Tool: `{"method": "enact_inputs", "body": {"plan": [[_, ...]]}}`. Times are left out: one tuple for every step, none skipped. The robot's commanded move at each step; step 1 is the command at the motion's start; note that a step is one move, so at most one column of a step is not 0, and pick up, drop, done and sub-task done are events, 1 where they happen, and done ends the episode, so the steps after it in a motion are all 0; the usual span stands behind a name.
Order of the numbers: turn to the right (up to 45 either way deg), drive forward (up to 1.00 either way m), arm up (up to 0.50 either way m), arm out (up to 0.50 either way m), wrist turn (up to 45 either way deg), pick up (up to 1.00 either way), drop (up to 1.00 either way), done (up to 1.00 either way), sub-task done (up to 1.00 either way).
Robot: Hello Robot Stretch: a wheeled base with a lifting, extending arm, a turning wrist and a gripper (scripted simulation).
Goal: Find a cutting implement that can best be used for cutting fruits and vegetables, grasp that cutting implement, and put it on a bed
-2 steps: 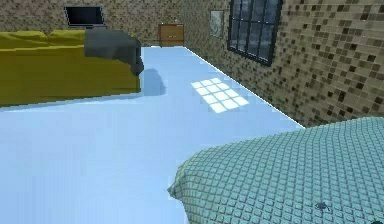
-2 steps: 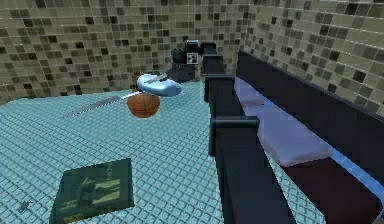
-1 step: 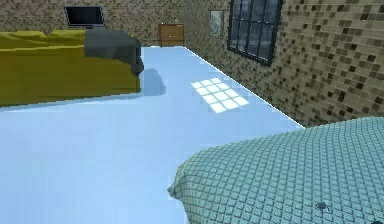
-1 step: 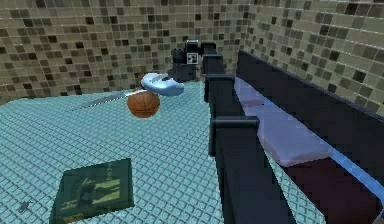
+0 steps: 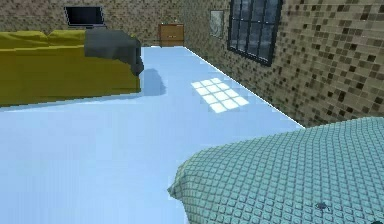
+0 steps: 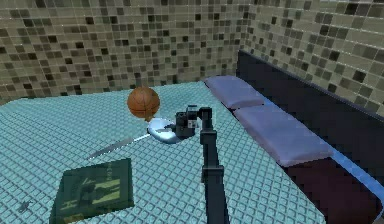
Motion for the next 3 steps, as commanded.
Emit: {"method": "enact_inputs", "body": {"plan": [[0.0,0.0,-0.32,0.0,0.0,0.0,0.0,0.0,0.0],[0.0,0.0,0.0,0.0,0.0,0.0,1.0,0.0,0.0],[0.0,0.0,0.1,0.0,0.0,0.0,0.0,0.0,0.0]]}}
